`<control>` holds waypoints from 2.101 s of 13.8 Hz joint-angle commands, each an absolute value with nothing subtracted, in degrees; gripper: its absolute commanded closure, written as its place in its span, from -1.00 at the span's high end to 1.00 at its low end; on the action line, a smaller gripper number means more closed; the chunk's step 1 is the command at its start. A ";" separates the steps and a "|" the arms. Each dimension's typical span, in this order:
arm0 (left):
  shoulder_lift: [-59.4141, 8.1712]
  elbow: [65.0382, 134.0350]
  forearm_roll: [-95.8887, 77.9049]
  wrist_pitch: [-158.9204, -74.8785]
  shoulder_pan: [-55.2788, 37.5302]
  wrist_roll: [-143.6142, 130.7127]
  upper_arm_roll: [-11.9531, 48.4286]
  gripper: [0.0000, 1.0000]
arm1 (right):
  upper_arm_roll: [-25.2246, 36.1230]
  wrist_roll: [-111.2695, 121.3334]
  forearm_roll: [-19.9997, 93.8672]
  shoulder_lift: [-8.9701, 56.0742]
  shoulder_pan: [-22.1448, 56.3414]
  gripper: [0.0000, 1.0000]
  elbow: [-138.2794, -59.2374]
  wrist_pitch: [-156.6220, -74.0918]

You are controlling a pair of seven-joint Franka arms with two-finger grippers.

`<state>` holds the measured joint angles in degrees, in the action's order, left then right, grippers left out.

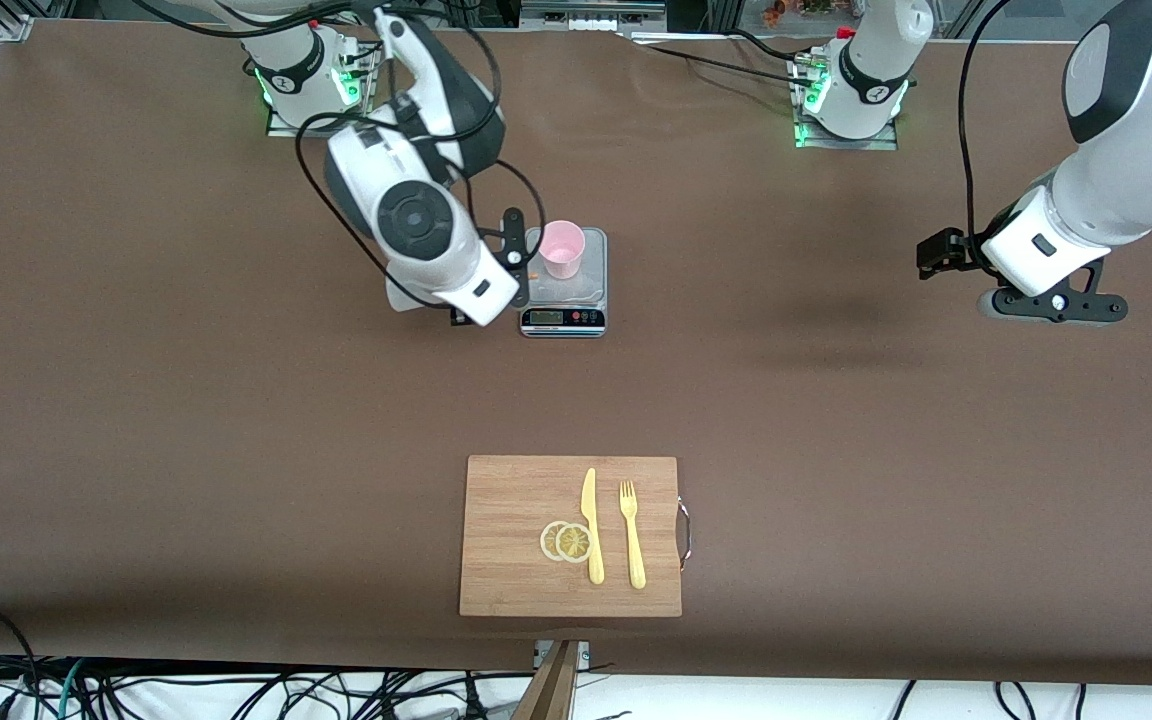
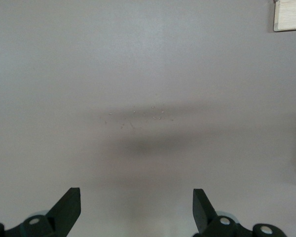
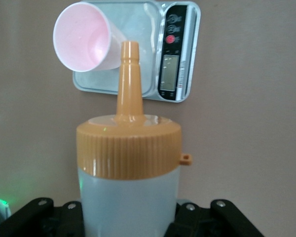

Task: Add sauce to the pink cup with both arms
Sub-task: 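Tilt the bottle nozzle over the cup and squeeze sauce in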

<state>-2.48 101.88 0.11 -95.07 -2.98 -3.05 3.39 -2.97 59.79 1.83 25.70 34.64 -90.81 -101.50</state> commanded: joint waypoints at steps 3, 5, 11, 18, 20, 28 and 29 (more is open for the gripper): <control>-2.64 101.51 1.05 -95.45 -2.64 -2.46 3.60 1.00 | -2.64 58.36 -2.72 23.73 38.14 -1.00 -93.25 -99.23; -2.64 101.51 1.06 -95.54 -2.64 -2.46 3.60 1.00 | -2.64 58.27 -4.03 23.90 39.89 -1.00 -93.78 -99.32; -2.64 101.51 0.97 -95.45 -2.64 -2.46 3.60 1.00 | -2.64 55.37 -7.38 24.26 43.50 -1.00 -95.36 -99.05; -2.37 101.16 0.70 -95.10 -2.64 -2.37 3.69 1.00 | -2.55 53.88 -10.63 24.70 45.61 -1.00 -95.54 -97.38; -2.46 100.81 0.70 -94.92 -2.64 -2.29 3.52 1.00 | -2.55 51.69 -12.39 25.57 46.31 -1.00 -95.54 -97.38; -1.06 100.72 1.23 -94.83 -2.55 -2.82 3.52 1.00 | -2.55 50.36 -13.45 26.45 47.20 -1.00 -95.19 -97.91; -1.05 100.64 1.23 -94.83 -1.94 -2.73 3.52 1.00 | -2.55 50.45 -13.45 26.46 47.11 -1.00 -95.19 -98.08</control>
